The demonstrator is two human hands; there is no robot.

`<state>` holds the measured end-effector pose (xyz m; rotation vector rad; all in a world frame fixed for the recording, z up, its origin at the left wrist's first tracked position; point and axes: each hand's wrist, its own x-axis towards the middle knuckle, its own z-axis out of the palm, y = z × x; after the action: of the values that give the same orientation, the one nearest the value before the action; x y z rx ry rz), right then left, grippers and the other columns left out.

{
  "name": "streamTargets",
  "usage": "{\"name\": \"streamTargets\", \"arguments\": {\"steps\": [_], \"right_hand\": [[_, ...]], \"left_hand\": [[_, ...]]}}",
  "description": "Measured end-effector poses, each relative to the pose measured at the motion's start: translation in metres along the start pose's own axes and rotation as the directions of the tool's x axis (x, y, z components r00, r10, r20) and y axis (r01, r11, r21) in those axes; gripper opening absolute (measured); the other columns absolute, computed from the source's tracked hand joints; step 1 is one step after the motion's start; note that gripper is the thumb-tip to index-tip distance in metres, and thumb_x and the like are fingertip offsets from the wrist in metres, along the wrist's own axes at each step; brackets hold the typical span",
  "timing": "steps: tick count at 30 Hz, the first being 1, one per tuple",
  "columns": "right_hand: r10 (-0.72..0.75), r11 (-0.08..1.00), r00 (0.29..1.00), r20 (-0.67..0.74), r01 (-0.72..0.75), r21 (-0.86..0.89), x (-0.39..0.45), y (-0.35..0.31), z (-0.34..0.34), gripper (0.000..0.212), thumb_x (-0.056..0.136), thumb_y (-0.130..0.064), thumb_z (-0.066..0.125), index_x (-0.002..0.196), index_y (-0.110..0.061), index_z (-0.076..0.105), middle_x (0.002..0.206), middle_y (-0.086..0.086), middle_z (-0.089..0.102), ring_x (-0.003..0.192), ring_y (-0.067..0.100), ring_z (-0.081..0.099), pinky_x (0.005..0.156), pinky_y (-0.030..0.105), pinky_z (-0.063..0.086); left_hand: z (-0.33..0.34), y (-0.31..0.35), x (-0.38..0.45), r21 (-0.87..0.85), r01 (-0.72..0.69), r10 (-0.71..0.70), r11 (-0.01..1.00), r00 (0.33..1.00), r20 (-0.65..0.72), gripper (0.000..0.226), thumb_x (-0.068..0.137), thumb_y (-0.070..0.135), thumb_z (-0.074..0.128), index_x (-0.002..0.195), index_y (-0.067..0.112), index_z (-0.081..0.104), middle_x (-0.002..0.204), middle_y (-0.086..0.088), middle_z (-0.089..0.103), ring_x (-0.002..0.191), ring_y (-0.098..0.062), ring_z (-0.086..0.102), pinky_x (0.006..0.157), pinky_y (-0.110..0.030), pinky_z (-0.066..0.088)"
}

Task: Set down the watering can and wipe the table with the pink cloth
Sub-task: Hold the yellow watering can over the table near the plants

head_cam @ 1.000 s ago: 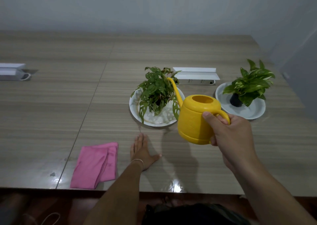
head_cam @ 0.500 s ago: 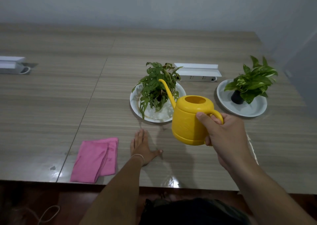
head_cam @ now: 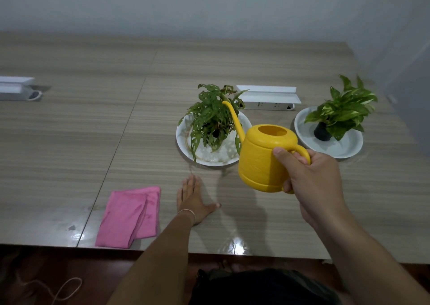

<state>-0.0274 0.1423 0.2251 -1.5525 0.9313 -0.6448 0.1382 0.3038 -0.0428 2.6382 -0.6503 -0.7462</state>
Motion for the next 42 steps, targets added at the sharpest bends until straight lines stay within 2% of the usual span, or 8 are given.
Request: {"name": "streamTargets", "arguments": {"steps": [8,12,18,22,29,33,37,42], "right_hand": [[-0.002,1.0,1.0,0.009,0.002,0.015,0.004,-0.004,0.005,0.05,0.091,-0.025,0.078,0.062,-0.02,0.038,0.052,-0.002,0.038,0.047,0.019,0.043,0.043,0.027,0.039],[-0.022,1.0,1.0,0.017,0.022,0.006,0.005,-0.007,0.007,0.049,0.092,-0.026,0.078,0.062,-0.019,0.04,0.056,0.004,0.039,0.046,0.017,0.045,0.041,0.026,0.04],[-0.011,1.0,0.999,0.031,0.011,0.006,-0.003,0.005,-0.003,0.049,0.092,-0.024,0.077,0.061,-0.016,0.039,0.046,-0.002,0.041,0.046,0.02,0.046,0.048,0.032,0.04],[0.015,1.0,1.0,0.022,-0.015,0.005,-0.005,0.011,-0.008,0.048,0.092,-0.025,0.077,0.061,-0.014,0.041,0.044,-0.001,0.042,0.044,0.017,0.046,0.051,0.033,0.041],[-0.001,0.998,1.0,-0.014,0.001,0.061,0.003,0.007,-0.002,0.051,0.092,-0.024,0.077,0.059,-0.019,0.039,0.044,-0.008,0.041,0.044,0.017,0.046,0.053,0.033,0.039],[-0.031,0.997,0.999,-0.007,0.031,0.076,0.005,0.004,0.006,0.054,0.093,-0.022,0.077,0.057,-0.021,0.037,0.043,-0.01,0.039,0.045,0.018,0.045,0.049,0.03,0.04],[-0.017,0.998,1.0,-0.005,0.017,0.056,0.003,0.013,0.008,0.055,0.091,-0.022,0.078,0.054,-0.021,0.038,0.043,-0.007,0.04,0.043,0.016,0.046,0.043,0.025,0.04],[0.022,0.998,1.0,0.009,-0.023,0.057,0.003,0.028,0.01,0.047,0.095,-0.03,0.073,0.059,-0.012,0.05,0.046,0.0,0.045,0.046,0.016,0.05,0.047,0.027,0.043]], "left_hand": [[-0.002,0.001,-0.001,0.017,0.002,-0.002,1.0,1.0,0.002,0.127,0.072,0.079,0.06,0.157,0.021,-0.014,0.165,0.002,-0.023,0.15,-0.017,-0.024,0.123,-0.04,-0.01],[-0.001,0.001,-0.001,0.015,0.002,-0.002,1.0,1.0,0.005,0.129,0.07,0.081,0.059,0.158,0.021,-0.014,0.165,0.002,-0.023,0.15,-0.017,-0.024,0.122,-0.04,-0.011],[-0.001,0.002,-0.001,0.021,0.009,-0.009,1.0,1.0,0.007,0.129,0.07,0.08,0.06,0.157,0.021,-0.015,0.164,0.003,-0.024,0.15,-0.017,-0.025,0.122,-0.04,-0.011],[-0.001,0.002,-0.002,0.035,0.007,-0.007,0.999,1.0,0.005,0.126,0.073,0.079,0.059,0.157,0.021,-0.014,0.165,0.002,-0.023,0.15,-0.018,-0.024,0.123,-0.041,-0.01],[-0.004,0.003,-0.001,0.028,0.007,-0.008,1.0,1.0,0.021,0.126,0.074,0.078,0.06,0.157,0.021,-0.015,0.164,0.002,-0.025,0.15,-0.018,-0.025,0.123,-0.041,-0.009],[-0.003,0.002,-0.002,0.025,0.0,0.0,1.0,1.0,0.014,0.125,0.075,0.077,0.06,0.157,0.021,-0.015,0.164,0.002,-0.025,0.15,-0.017,-0.025,0.123,-0.04,-0.01],[-0.003,0.002,-0.002,0.024,0.0,-0.001,1.0,1.0,0.016,0.126,0.074,0.077,0.06,0.157,0.021,-0.016,0.164,0.002,-0.025,0.15,-0.018,-0.024,0.123,-0.041,-0.009],[-0.003,0.002,-0.001,0.036,-0.004,0.003,0.999,1.0,0.022,0.125,0.074,0.078,0.059,0.157,0.022,-0.016,0.164,0.002,-0.026,0.15,-0.018,-0.025,0.123,-0.042,-0.009]]}}
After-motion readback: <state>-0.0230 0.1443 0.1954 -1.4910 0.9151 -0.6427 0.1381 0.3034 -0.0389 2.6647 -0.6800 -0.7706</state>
